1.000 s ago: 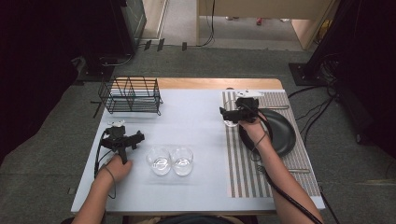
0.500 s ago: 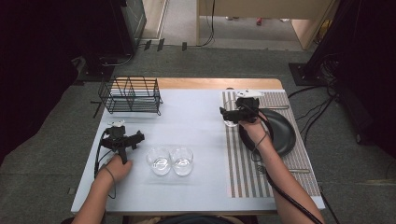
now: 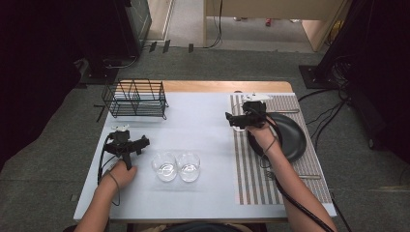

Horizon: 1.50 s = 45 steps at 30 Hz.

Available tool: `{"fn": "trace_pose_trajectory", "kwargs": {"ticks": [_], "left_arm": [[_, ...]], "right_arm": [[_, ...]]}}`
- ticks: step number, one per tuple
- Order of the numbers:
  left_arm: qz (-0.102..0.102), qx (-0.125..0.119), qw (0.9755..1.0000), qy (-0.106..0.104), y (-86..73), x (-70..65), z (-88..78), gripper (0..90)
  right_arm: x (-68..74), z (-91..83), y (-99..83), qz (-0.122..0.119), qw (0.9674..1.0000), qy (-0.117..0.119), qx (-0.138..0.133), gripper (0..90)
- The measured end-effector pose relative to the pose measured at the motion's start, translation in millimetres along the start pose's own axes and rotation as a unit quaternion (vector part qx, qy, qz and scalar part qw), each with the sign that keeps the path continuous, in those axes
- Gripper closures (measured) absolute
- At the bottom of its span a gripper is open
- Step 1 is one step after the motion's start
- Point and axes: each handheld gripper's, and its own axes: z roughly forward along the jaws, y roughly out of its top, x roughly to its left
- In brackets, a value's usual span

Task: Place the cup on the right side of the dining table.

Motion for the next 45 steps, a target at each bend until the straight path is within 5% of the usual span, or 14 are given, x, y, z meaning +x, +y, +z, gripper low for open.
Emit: {"fn": "trace_pose_trajectory", "kwargs": {"ticks": [11, 15, 45], "left_arm": [[0.000, 0.000, 1.0000, 0.000, 0.0, 0.0, 0.0, 0.0], [0.000, 0.000, 1.0000, 0.000, 0.0, 0.0, 0.0, 0.0], [-0.001, -0.001, 1.0000, 0.000, 0.0, -0.1, 0.1, 0.0]], "right_arm": [[5.0, -3.2, 2.0, 0.005, 0.9999, 0.016, -0.003, 1.6], [7.8, -3.7, 2.2, 0.000, 1.0000, 0.004, -0.002, 14.9], [27.7, -2.8, 1.4, -0.025, 0.9991, 0.034, 0.004, 14.8]]}}
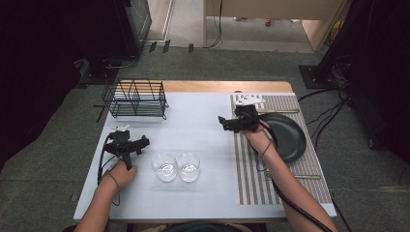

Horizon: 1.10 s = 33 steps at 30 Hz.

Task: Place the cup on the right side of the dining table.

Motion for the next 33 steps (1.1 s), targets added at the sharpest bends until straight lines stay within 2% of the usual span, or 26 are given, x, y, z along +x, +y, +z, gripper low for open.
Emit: {"fn": "trace_pose_trajectory", "kwargs": {"ticks": [26, 33], "left_arm": [[0.001, 0.001, 1.0000, 0.000, 0.0, 0.1, -0.1, 0.0], [0.001, 0.001, 1.0000, 0.000, 0.0, 0.1, -0.1, 0.0]], "right_arm": [[20.5, 5.9, -2.8, -0.038, 0.9988, 0.030, 0.002, 15.3], [23.7, 8.9, -5.0, -0.037, 0.9984, 0.043, 0.006, 15.5]]}}
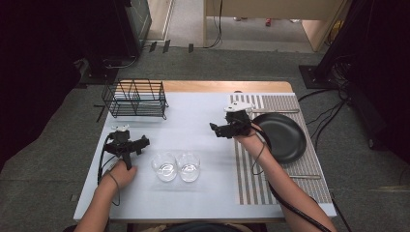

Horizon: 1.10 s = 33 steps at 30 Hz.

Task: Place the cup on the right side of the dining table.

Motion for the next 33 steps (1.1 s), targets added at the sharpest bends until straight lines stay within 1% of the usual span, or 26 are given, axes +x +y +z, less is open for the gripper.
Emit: {"fn": "trace_pose_trajectory", "kwargs": {"ticks": [3, 13, 16, 18, 20, 26, 33], "left_arm": [[0.000, 0.000, 1.0000, 0.000, 0.0, 0.0, 0.0, 0.0], [0.000, 0.000, 1.0000, 0.000, 0.0, 0.0, 0.0, 0.0], [0.000, 0.000, 1.0000, 0.000, 0.0, 0.0, 0.0, 0.0], [0.000, 0.000, 1.0000, 0.000, 0.0, 0.0, 0.0, 0.0], [0.000, 0.000, 1.0000, 0.000, 0.0, 0.0, 0.0, 0.0], [0.000, 0.000, 1.0000, 0.000, 0.0, 0.0, 0.0, 0.0], [0.000, 0.000, 1.0000, 0.000, 0.0, 0.0, 0.0, 0.0]], "right_arm": [[0.4, 1.3, -0.9, 0.000, 1.0000, 0.009, -0.004, 15.7], [-0.3, 5.8, -4.9, 0.002, 0.9999, 0.011, 0.001, 16.2], [0.6, 7.2, -5.9, -0.001, 0.9999, 0.012, 0.003, 16.7], [1.1, 8.8, -7.0, 0.000, 0.9998, 0.018, 0.001, 17.2], [1.7, 10.0, -7.7, -0.004, 0.9998, 0.018, -0.001, 17.6], [2.2, 14.3, -10.7, -0.007, 0.9998, 0.019, 0.006, 17.8], [3.2, 18.3, -13.6, -0.003, 0.9995, 0.027, 0.014, 17.8]]}}
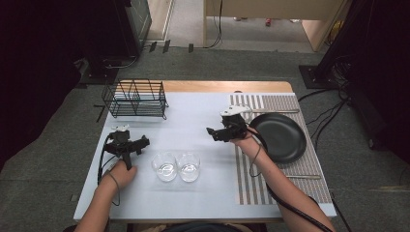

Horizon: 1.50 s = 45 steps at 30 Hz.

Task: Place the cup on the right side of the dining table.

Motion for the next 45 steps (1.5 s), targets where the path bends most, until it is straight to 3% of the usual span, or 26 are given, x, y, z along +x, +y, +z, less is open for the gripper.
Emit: {"fn": "trace_pose_trajectory", "kwargs": {"ticks": [6, 22, 29, 45], "left_arm": [[0.000, 0.000, 1.0000, 0.000, 0.0, 0.0, 0.0, 0.0], [0.000, 0.000, 1.0000, 0.000, 0.0, 0.0, 0.0, 0.0], [0.000, 0.000, 1.0000, 0.000, 0.0, 0.0, 0.0, 0.0], [0.000, 0.000, 1.0000, 0.000, 0.0, 0.0, 0.0, 0.0]], "right_arm": [[2.8, 3.2, -1.4, 0.003, 0.9999, 0.010, 0.001, 18.1], [12.2, 10.2, -5.0, -0.015, 0.9996, 0.023, 0.009, 18.3], [16.2, 13.4, -5.9, -0.014, 0.9991, 0.041, 0.007, 18.4], [21.8, 20.4, -9.9, -0.021, 0.9983, 0.051, 0.017, 18.7]]}}
